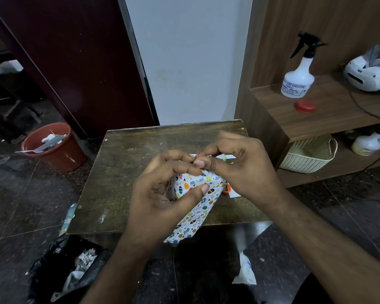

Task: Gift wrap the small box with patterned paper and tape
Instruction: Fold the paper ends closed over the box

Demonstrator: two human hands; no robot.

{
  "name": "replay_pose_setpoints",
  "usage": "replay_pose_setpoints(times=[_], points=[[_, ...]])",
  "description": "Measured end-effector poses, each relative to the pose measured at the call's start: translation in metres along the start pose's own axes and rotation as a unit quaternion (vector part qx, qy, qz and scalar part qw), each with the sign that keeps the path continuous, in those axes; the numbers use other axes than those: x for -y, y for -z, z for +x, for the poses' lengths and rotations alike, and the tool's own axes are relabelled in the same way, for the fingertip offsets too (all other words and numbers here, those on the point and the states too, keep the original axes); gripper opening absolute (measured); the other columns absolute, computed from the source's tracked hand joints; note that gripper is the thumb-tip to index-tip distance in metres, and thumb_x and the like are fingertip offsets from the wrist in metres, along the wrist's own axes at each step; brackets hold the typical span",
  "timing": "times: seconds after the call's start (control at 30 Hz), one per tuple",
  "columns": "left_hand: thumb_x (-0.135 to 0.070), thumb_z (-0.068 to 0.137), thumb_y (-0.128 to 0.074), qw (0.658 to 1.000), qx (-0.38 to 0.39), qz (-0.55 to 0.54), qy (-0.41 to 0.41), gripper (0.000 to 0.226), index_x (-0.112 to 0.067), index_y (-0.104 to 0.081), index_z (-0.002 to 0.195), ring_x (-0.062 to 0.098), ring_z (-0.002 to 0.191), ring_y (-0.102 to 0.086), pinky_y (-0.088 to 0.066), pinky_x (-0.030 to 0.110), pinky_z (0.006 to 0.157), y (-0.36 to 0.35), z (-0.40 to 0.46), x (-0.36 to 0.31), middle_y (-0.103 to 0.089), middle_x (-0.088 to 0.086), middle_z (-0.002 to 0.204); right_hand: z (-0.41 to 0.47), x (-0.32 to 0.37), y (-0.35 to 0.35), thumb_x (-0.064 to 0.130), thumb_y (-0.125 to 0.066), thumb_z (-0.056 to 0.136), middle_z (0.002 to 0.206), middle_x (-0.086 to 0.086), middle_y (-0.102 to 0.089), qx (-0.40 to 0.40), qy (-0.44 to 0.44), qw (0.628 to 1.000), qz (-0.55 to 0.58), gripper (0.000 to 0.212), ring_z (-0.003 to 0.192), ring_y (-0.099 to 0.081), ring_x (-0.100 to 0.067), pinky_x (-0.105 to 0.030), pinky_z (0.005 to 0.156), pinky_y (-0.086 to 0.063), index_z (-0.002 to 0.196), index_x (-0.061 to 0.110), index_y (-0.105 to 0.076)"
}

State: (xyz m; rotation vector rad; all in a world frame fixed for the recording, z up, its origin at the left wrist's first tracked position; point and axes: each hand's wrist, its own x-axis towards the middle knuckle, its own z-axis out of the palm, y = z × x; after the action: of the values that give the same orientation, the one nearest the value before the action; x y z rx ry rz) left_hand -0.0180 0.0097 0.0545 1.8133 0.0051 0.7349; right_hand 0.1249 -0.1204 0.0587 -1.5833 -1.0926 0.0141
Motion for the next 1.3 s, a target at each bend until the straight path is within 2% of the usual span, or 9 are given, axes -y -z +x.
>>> replay_pose_setpoints(times=[0.17,0.27,0.43,0.57,0.73,0.9,0.97,1.07,1.3], points=[[-0.005,0.078,-0.083,0.999,-0.007,0.033,-0.026,0.022,-0.007,-0.073,0.097,0.027,0.110,-0.067,-0.052,0.033,0.096,0.000,0.000,-0.002,-0.066,0.006,0.110,-0.001,-0.001,0.003,0.023,-0.080,0.089,0.081,-0.004,-0.072,0.019,0.023,1.000,-0.005,0.012,0.077,-0.071,-0.021,-0.045,0.067,-0.054,0.088,0.011,-0.081],[-0.006,0.080,-0.082,0.997,-0.029,0.064,-0.038,0.020,-0.010,-0.072,0.096,0.027,0.108,-0.066,-0.054,0.036,0.091,0.003,0.000,-0.001,-0.066,0.004,0.108,-0.003,-0.005,0.007,0.035,-0.065,0.098,0.097,-0.009,-0.072,0.068,-0.015,0.997,0.044,0.032,0.095,-0.072,-0.025,-0.052,0.080,-0.056,0.103,0.007,-0.081],[-0.011,0.084,-0.082,0.994,-0.067,0.066,-0.048,0.021,-0.012,-0.070,0.100,0.031,0.112,-0.063,-0.053,0.041,0.091,0.009,0.001,0.004,-0.063,0.008,0.112,-0.006,-0.005,0.008,0.043,-0.065,0.095,0.136,-0.003,-0.066,0.146,-0.002,0.989,0.034,0.051,0.133,-0.058,-0.018,-0.037,0.111,-0.048,0.131,0.008,-0.069],[-0.009,0.082,-0.082,0.991,-0.074,0.093,-0.056,0.020,-0.015,-0.069,0.097,0.025,0.111,-0.063,-0.050,0.031,0.087,0.013,0.003,0.002,-0.063,0.009,0.111,-0.008,-0.003,0.004,0.037,-0.077,0.089,0.163,0.007,-0.039,0.210,-0.031,0.977,-0.020,0.074,0.152,-0.030,-0.003,-0.032,0.125,-0.029,0.154,0.016,-0.047],[-0.011,0.082,-0.082,0.986,-0.075,0.126,-0.074,0.018,-0.014,-0.071,0.097,0.026,0.110,-0.063,-0.050,0.029,0.084,0.011,0.001,0.002,-0.063,0.006,0.110,-0.007,-0.004,-0.002,0.063,-0.059,0.091,0.162,0.019,-0.037,0.176,0.003,0.960,-0.218,0.074,0.148,-0.031,0.004,-0.024,0.116,-0.023,0.155,0.029,-0.044],[-0.010,0.082,-0.082,0.984,-0.048,0.153,-0.077,0.015,-0.009,-0.073,0.094,0.030,0.111,-0.063,-0.050,0.029,0.088,0.011,0.001,0.003,-0.063,0.001,0.110,-0.006,-0.001,0.001,0.070,-0.042,0.097,0.162,0.018,-0.034,0.220,0.065,0.918,-0.325,0.074,0.155,-0.020,-0.005,-0.035,0.112,-0.029,0.161,0.041,-0.021],[-0.010,0.081,-0.083,0.990,-0.041,0.121,-0.058,0.016,-0.009,-0.073,0.094,0.026,0.113,-0.062,-0.051,0.029,0.091,0.010,0.000,0.003,-0.060,-0.003,0.112,-0.003,-0.003,0.003,0.070,-0.041,0.098,0.162,0.019,-0.034,0.237,0.064,0.917,-0.314,0.071,0.155,-0.021,-0.005,-0.039,0.112,-0.033,0.160,0.046,-0.019],[-0.010,0.079,-0.085,0.996,-0.046,0.074,-0.018,0.021,-0.014,-0.072,0.096,0.023,0.118,-0.056,-0.050,0.026,0.096,0.009,0.001,0.006,-0.052,0.001,0.117,-0.002,-0.007,0.003,0.061,-0.054,0.098,0.157,0.013,-0.043,0.234,0.050,0.947,-0.216,0.067,0.145,-0.040,-0.007,-0.046,0.110,-0.044,0.159,0.040,-0.033],[-0.012,0.071,-0.090,0.997,-0.062,-0.013,0.048,0.064,-0.031,-0.049,0.117,0.024,0.117,-0.062,-0.051,0.029,0.097,0.012,0.005,0.007,-0.062,0.002,0.118,-0.003,-0.014,-0.002,0.056,-0.061,0.094,0.143,0.009,-0.051,0.210,0.049,0.957,-0.194,0.062,0.129,-0.049,-0.016,-0.038,0.105,-0.045,0.152,0.041,-0.046]])
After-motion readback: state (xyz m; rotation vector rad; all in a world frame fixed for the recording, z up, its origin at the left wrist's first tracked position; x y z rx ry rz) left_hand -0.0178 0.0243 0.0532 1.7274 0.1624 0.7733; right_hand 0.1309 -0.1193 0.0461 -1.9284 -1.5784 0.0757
